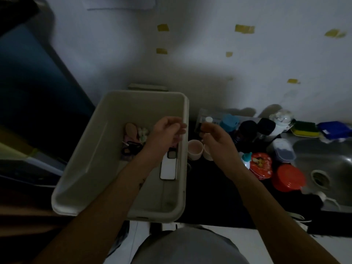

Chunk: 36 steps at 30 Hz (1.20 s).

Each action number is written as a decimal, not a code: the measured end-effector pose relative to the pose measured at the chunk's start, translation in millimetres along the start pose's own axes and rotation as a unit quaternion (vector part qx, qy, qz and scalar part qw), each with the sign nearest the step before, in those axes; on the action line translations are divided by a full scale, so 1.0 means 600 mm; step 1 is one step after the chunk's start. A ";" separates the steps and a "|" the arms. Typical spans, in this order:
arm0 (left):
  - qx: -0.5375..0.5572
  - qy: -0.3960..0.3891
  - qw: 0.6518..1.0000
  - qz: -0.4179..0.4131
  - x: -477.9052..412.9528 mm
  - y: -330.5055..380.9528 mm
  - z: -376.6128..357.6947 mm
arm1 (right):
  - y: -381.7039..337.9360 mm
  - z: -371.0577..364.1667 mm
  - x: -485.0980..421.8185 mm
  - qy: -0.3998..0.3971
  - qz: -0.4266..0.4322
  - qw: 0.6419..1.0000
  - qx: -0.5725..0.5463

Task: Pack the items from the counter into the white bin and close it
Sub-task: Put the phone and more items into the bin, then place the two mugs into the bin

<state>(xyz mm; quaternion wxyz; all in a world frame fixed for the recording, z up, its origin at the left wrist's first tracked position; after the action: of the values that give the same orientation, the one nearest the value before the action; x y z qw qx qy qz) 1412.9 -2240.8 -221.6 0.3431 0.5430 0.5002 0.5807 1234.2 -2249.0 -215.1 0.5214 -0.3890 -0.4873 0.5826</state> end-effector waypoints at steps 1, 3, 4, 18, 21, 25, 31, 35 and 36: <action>-0.007 -0.005 1.000 -0.003 0.004 0.003 -0.019 | 0.009 0.016 0.001 0.002 0.001 1.000 0.003; -0.012 -0.006 1.000 -0.008 0.009 0.006 -0.047 | 0.024 0.039 0.000 0.008 0.006 1.000 0.001; -0.010 -0.006 1.000 -0.011 0.013 0.004 -0.065 | 0.032 0.050 0.000 0.008 0.005 1.000 -0.002; -0.095 0.018 0.994 0.044 0.019 -0.159 -0.190 | 0.174 0.111 0.013 -0.052 -0.050 0.995 0.071; -0.113 0.065 0.989 0.071 0.016 -0.209 -0.177 | 0.195 0.090 0.010 -0.073 -0.048 0.991 0.098; -0.115 0.087 0.986 0.086 0.016 -0.260 -0.182 | 0.239 0.065 0.004 -0.106 -0.070 0.984 0.121; -0.190 0.098 0.974 0.076 0.018 -0.299 -0.173 | 0.256 0.028 -0.013 -0.161 -0.015 0.975 0.152; -0.285 0.137 0.948 0.028 0.014 -0.298 -0.157 | 0.267 0.004 -0.038 -0.177 0.024 0.964 0.199; -0.299 0.140 0.944 0.028 0.012 -0.301 -0.153 | 0.270 -0.004 -0.044 -0.191 0.033 0.955 0.224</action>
<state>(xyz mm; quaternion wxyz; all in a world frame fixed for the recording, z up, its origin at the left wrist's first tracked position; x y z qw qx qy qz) 1296.1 -2205.3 -383.5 0.3998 0.3429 0.3313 0.7828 1203.4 -2271.8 -374.7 0.4724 -0.1598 -0.4219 0.7572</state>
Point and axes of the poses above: each hand's wrist, its own x-axis away from the middle knuckle, its own z-axis out of the back of the hand, y = z × x, the point moved 9 cm from there along -x, towards the middle knuckle, and after that the axes turned 2 degrees about z, right-handed, at the moved point
